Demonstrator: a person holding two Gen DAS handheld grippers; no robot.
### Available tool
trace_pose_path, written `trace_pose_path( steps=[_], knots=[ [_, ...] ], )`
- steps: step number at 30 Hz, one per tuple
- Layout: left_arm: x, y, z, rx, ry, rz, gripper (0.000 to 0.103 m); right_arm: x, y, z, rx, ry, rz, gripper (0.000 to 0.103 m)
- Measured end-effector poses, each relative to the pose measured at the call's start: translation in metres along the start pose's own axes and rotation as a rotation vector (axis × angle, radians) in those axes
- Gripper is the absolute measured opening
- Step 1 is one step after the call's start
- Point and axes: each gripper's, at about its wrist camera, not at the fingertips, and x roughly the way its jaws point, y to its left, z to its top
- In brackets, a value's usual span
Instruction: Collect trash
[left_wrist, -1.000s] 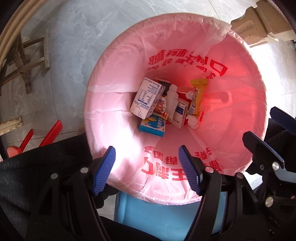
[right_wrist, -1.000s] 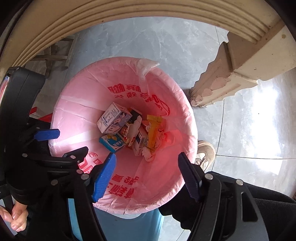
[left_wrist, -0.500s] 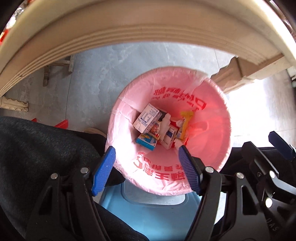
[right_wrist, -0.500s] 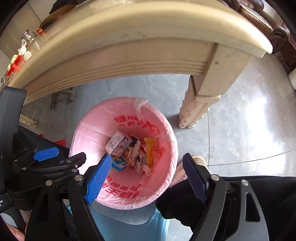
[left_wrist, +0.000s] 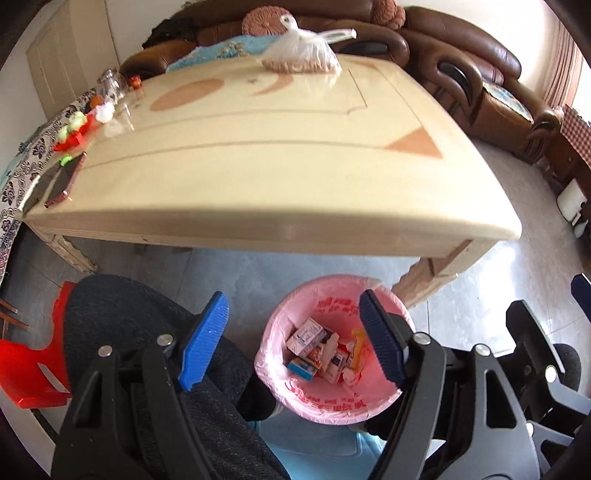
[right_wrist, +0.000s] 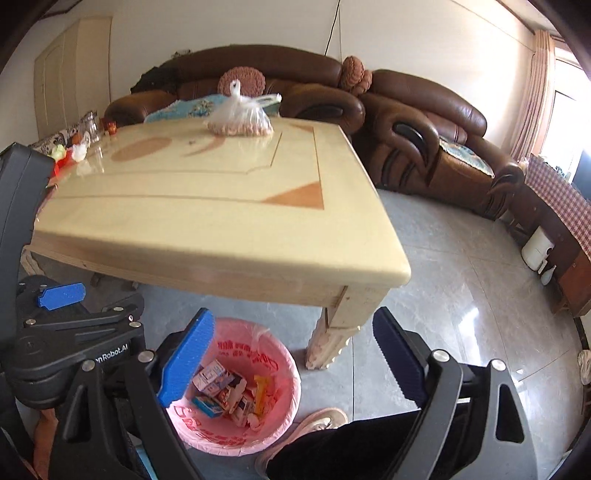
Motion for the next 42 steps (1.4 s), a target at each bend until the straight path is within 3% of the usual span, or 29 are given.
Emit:
trace_pose_path(
  steps=[4,9,16,26,42],
  knots=[
    [-0.045,0.003,0.008,0.006,-0.132,0.017,0.076,-0.029,-0.007,0.013,0.041,-0.076,0.040,0.091],
    [-0.095,0.005,0.018,-0.004,-0.262,0.029,0.088,-0.078,-0.011,0.026,0.060,-0.208,0.010,0.096],
    [-0.144,0.007,0.022,-0.010,-0.367,0.044,0.094,-0.133,-0.014,0.039,0.082,-0.306,-0.019,0.096],
    [-0.175,0.014,0.020,-0.037,-0.393,0.030,0.097,-0.176,-0.009,0.048,0.066,-0.365,-0.072,0.096],
    [-0.195,0.018,0.016,-0.037,-0.428,0.025,0.097,-0.201,-0.012,0.045,0.077,-0.399,-0.095,0.096]
  ],
)
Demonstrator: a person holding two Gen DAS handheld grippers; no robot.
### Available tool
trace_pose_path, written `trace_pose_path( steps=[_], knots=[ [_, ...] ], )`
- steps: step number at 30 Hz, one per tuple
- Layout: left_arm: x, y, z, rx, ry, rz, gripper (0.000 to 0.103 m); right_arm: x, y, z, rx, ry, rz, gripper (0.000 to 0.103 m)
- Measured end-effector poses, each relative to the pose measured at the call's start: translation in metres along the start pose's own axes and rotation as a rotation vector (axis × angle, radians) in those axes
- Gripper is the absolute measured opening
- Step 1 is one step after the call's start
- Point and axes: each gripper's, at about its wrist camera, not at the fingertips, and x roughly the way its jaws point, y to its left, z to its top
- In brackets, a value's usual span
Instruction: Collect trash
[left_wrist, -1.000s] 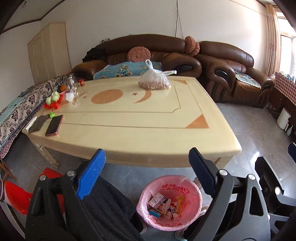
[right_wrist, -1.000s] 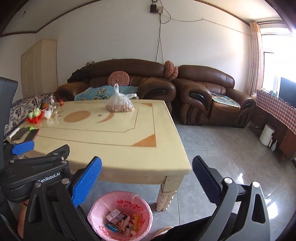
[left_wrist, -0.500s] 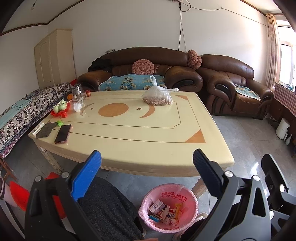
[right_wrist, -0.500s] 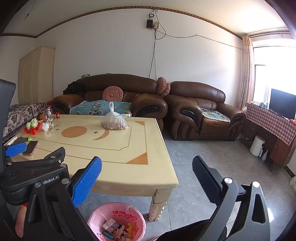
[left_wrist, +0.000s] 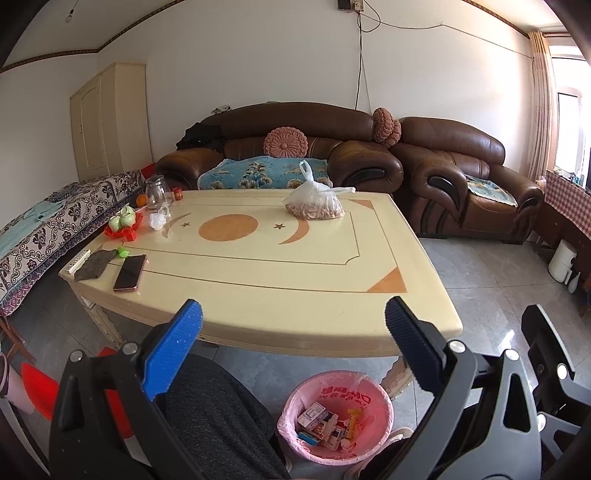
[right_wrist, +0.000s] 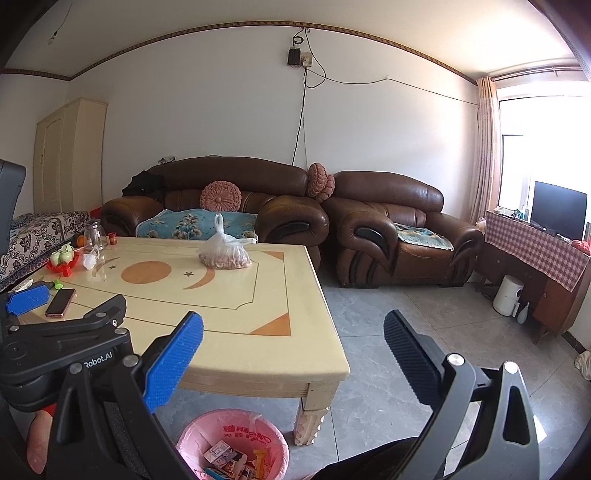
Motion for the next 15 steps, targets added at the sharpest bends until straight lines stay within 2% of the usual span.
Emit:
trace_pose_path(
  steps=[15],
  knots=[
    [-0.0049,-0.0005,0.0039,0.005,-0.015,-0.013,0.097,-0.0048,0.0023,0.0062,0.000,-0.005,0.008,0.096]
  ],
)
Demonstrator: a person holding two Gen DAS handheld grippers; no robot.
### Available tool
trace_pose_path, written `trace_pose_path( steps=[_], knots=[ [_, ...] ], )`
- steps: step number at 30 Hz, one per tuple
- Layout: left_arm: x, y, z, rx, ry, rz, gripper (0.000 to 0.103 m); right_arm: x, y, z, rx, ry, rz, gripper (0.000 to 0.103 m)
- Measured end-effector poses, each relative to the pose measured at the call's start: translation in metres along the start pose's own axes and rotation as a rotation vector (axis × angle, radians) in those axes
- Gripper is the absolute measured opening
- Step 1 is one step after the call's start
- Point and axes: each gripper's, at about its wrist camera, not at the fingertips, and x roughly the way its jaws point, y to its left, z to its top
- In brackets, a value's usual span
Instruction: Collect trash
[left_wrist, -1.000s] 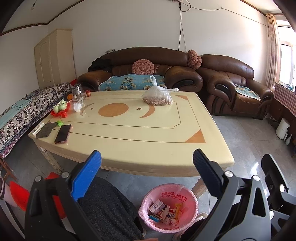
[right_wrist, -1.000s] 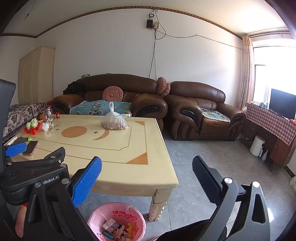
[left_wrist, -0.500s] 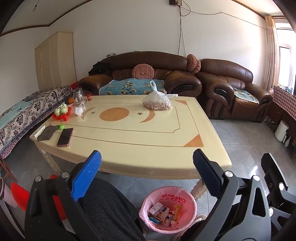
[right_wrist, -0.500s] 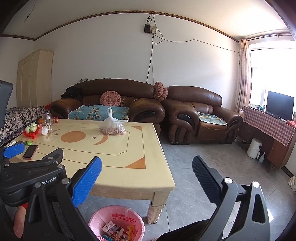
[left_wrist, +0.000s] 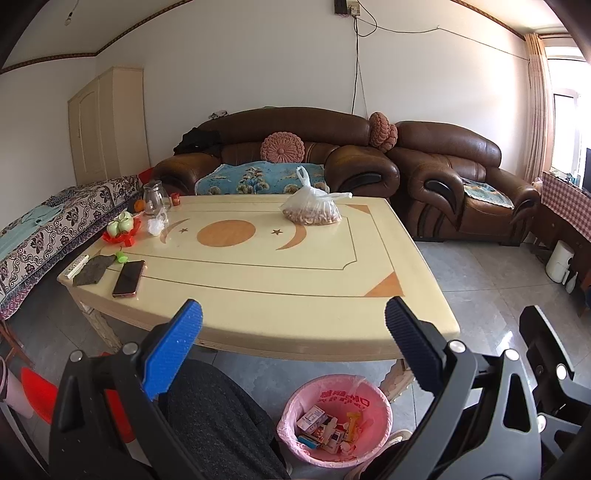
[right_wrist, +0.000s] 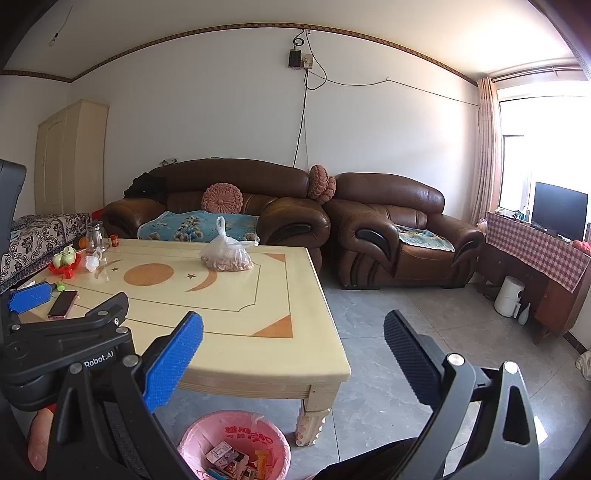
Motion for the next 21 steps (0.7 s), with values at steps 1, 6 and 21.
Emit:
trace_pose_path(
  steps=[1,6,21],
  knots=[
    [0.0001,-0.0002,0.0003,0.000,0.001,0.000,0.097,0.0003,0.0000,0.0003,0.001,0.001,0.001,0.096],
    [0.0002,-0.0006,0.0007,0.003,0.000,0.000,0.097,0.0004,0.0000,0.0002,0.000,0.000,-0.001,0.096],
    [-0.0032,-0.0016,0.0008,0.003,-0.009,0.007,0.097,0.0002,0.0016,0.0017,-0.002,-0.003,0.001,0.096]
  ],
)
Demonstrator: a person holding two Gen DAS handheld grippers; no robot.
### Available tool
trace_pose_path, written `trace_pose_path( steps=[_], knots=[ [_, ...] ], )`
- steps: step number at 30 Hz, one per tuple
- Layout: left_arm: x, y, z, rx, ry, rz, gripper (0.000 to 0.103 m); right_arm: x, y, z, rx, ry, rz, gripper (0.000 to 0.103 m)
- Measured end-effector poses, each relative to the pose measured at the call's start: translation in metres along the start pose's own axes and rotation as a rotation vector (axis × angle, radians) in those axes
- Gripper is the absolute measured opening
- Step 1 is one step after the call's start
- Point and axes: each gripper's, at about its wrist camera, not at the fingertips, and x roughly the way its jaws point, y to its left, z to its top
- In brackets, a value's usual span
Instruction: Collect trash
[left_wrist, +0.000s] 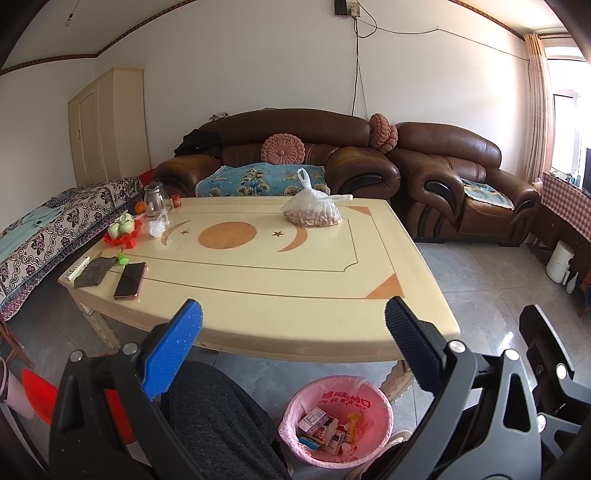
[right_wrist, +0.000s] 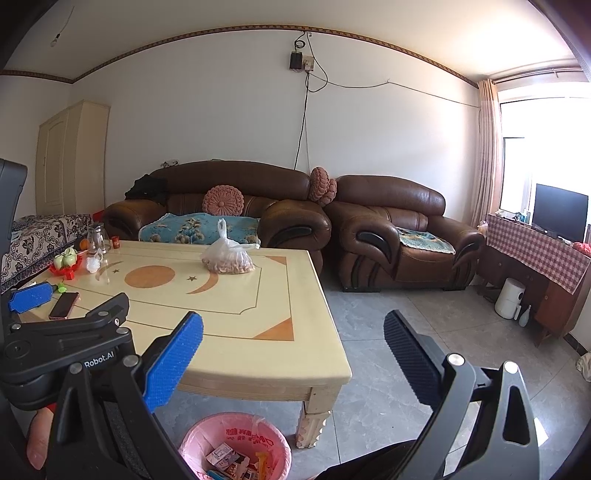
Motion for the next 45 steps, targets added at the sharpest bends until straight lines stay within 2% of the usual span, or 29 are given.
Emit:
trace_pose_path(
  steps=[17,25,45],
  knots=[
    [-0.0036,-0.0005,0.0008,-0.001,-0.001,0.000,0.097,-0.0026,0.0003,0.0057,-0.009,-0.013,-0.006,0.096],
    [-0.0018,0.0030,0.0027,-0.016,0.011,-0.029,0.097,-0.0018,-0.0003,0.0060,-0.005,-0.014,-0.003,0.096],
    [-0.0001,0.0006,0.0035,0.019,0.017,-0.004,0.097,-0.0019,0.0021,0.0071,0.010,-0.023,-0.004,0.096]
  ],
)
